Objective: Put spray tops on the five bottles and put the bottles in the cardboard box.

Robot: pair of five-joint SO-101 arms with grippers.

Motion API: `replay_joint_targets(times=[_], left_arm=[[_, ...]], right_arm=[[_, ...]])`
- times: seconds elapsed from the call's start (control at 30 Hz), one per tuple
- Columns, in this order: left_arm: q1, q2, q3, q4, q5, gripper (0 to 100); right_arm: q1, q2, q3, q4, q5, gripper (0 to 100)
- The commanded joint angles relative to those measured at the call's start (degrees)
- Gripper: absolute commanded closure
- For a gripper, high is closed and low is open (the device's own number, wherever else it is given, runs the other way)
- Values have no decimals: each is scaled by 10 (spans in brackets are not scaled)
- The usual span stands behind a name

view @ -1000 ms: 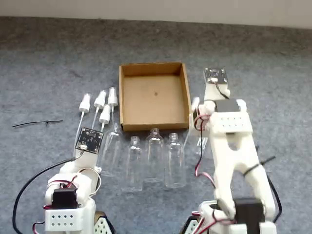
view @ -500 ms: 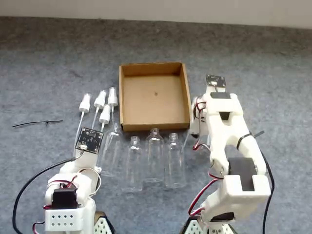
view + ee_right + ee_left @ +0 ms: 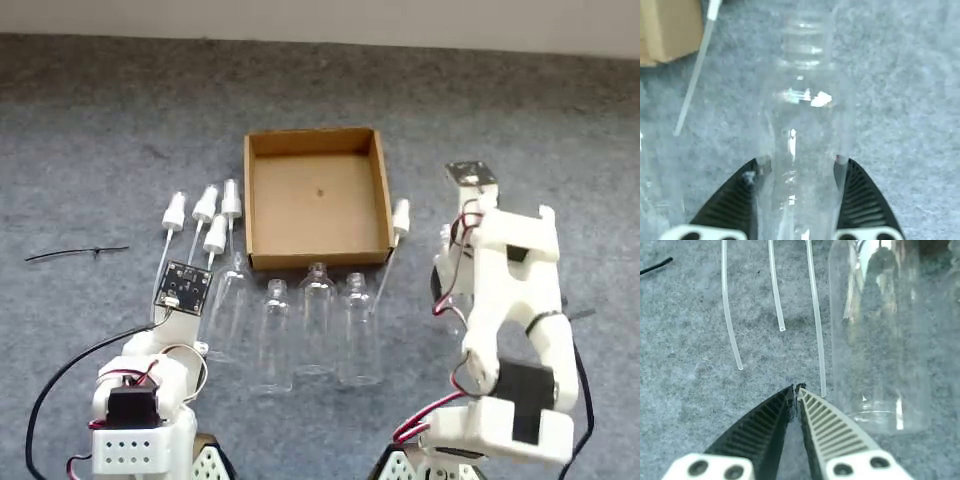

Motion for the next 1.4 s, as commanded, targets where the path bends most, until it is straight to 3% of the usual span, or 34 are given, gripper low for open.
replay_joint_targets(times=[0.0,0.2,0.37,0.7,1.07,1.37], left_arm=[[7,-6,11,3,-3,969],[7,-6,11,3,-3,969],[7,-6,11,3,-3,969],[7,-6,11,3,-3,969],[7,-6,11,3,-3,969],[7,-6,11,1,-3,969]], right_arm=[[5,-70,34,5,23,937],[6,-95,64,5,-13,754],[-3,-95,63,7,-16,695],[-44,-85,18,11,-38,693],[-42,139,-183,80,-36,697],[-11,160,-175,33,-36,875]])
